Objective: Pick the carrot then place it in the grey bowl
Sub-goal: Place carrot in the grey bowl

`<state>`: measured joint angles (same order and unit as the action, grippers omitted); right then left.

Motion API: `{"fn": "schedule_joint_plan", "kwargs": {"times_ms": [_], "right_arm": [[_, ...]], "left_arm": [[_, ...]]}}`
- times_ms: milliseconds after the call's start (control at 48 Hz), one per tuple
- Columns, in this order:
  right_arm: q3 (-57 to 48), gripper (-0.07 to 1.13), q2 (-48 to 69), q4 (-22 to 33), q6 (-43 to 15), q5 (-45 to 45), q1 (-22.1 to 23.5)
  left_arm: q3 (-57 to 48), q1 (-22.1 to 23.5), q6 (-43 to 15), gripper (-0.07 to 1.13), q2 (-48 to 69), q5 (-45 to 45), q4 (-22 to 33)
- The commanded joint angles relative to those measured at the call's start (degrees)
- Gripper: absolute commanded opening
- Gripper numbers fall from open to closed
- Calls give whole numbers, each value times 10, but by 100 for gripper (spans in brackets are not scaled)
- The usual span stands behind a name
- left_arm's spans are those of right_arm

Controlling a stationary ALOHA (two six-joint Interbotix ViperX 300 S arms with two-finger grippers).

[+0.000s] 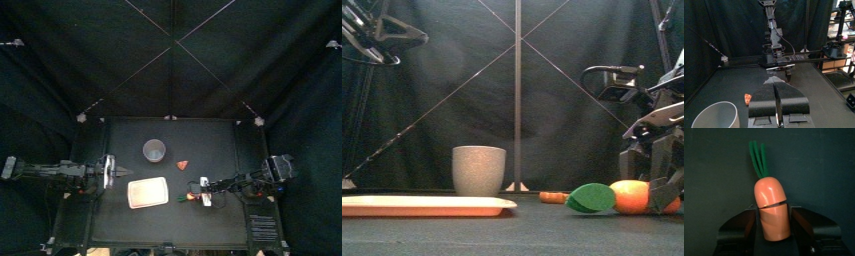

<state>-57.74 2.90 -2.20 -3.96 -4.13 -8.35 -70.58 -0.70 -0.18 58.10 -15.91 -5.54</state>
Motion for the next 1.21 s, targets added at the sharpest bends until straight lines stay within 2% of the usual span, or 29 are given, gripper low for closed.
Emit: {"fn": "schedule_joint_plan", "kwargs": {"times_ms": [21, 146, 188, 292, 500, 604, 917, 1208], "right_arm": [[13, 52, 5, 1, 2, 3, 3], [31, 31, 7, 18, 8, 3, 10], [40, 28, 9, 30, 8, 4, 18], [68, 28, 18, 70, 10, 11, 44], [169, 28, 35, 194, 4, 37, 116], [224, 28, 33, 228, 2, 38, 145], [366, 28, -50, 208, 2, 34, 226], [449, 29, -138, 198, 4, 42, 271]], "left_arm": [[9, -2, -1, -4, -1, -3, -1], [9, -1, -1, -4, -1, -3, -1], [9, -1, -1, -4, -1, -3, -1], [9, -1, -1, -4, -1, -3, -1], [9, -1, -1, -4, -1, -3, -1], [9, -1, -1, -4, -1, -3, -1], [9, -3, -1, -4, -1, -3, -1], [8, -4, -1, -4, -1, -3, -1]]}}
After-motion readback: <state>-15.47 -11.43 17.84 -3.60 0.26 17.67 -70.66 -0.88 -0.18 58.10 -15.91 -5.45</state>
